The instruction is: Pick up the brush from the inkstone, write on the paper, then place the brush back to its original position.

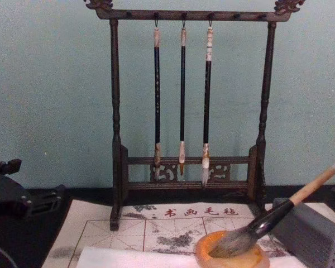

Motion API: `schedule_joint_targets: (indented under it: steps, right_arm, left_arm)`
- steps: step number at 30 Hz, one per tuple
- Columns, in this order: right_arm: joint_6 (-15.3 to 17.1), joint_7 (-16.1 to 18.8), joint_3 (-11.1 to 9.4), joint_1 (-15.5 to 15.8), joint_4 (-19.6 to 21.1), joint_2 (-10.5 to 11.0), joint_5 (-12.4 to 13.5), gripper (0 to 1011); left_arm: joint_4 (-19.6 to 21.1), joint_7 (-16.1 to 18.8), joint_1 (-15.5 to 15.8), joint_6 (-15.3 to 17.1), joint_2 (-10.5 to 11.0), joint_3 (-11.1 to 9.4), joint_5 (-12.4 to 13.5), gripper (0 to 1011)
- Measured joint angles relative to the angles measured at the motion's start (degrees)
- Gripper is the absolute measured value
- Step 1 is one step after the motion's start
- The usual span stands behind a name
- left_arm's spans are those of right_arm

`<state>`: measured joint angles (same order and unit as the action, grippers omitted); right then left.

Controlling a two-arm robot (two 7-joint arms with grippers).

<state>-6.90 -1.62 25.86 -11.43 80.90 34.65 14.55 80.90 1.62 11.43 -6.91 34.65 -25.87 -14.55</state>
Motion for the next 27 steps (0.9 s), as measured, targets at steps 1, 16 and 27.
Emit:
schedule_joint_targets:
  steps: [1, 16, 27]
  right_arm:
    - [0.00, 0.00, 0.00, 0.00, 0.00, 0.00, 0.00, 1000]
    - [0.26, 1.33, -1.06, 0.30, 0.03, -0.58, 1.01, 1000]
    - [4.83, 6.71, -5.21, 2.04, 1.86, -2.33, 9.00, 1000]
  left_arm:
    - [0.00, 0.00, 0.00, 0.00, 0.00, 0.00, 0.00, 1001]
    - [0.00, 0.00, 0.00, 0.00, 0.00, 0.01, 0.00, 1001]
    - [0.00, 0.00, 0.00, 0.00, 0.00, 0.00, 0.00, 1001]
